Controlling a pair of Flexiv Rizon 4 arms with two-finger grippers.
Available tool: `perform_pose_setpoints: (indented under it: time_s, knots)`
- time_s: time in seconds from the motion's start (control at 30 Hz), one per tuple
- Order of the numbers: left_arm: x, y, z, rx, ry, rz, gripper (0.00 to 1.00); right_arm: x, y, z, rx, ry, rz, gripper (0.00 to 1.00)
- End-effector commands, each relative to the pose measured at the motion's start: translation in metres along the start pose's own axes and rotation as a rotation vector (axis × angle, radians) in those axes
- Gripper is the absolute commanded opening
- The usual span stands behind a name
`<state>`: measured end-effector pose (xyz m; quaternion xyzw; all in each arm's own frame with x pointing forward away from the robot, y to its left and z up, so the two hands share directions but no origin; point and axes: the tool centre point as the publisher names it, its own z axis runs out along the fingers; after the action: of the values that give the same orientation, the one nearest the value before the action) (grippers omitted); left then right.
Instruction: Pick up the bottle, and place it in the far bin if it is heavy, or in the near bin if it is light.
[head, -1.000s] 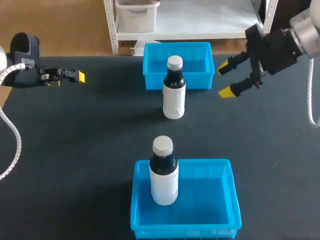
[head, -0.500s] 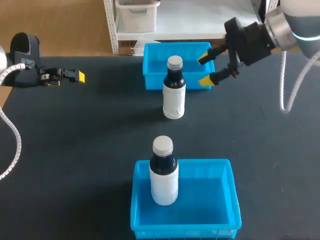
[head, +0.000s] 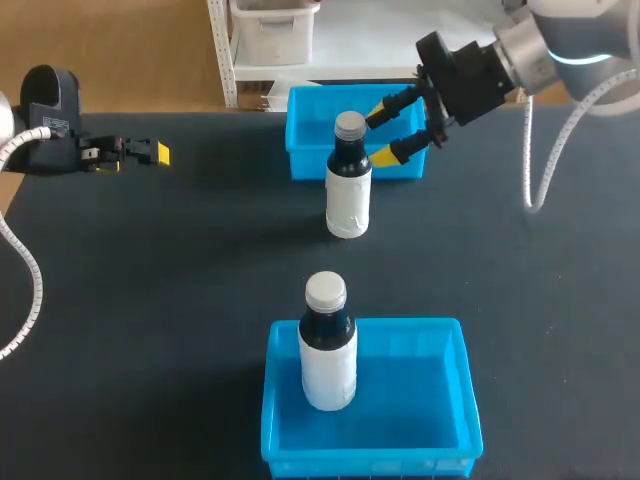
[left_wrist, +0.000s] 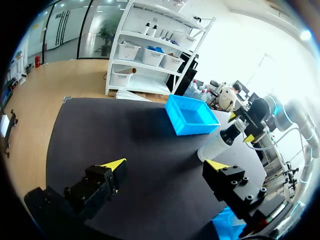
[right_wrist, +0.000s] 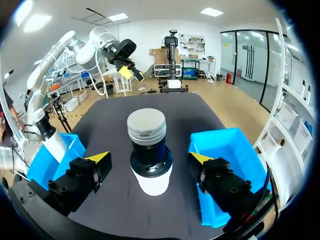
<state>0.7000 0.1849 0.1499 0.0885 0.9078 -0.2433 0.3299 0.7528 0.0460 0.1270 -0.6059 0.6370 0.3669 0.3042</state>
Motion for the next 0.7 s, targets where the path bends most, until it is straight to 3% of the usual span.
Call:
perform_pose_setpoints:
  time_s: [0.03, 0.7]
  knots:
    - [0.000, 0.000, 0.000, 0.000, 0.000, 0.000, 1.00, -0.004, -0.003, 0.008, -0.010, 0.003, -0.003, 1.00]
    - [0.000, 0.000, 0.000, 0.000, 0.000, 0.000, 1.00, -0.013, -0.005, 0.033, -0.022, 0.032, 0.003, 1.00]
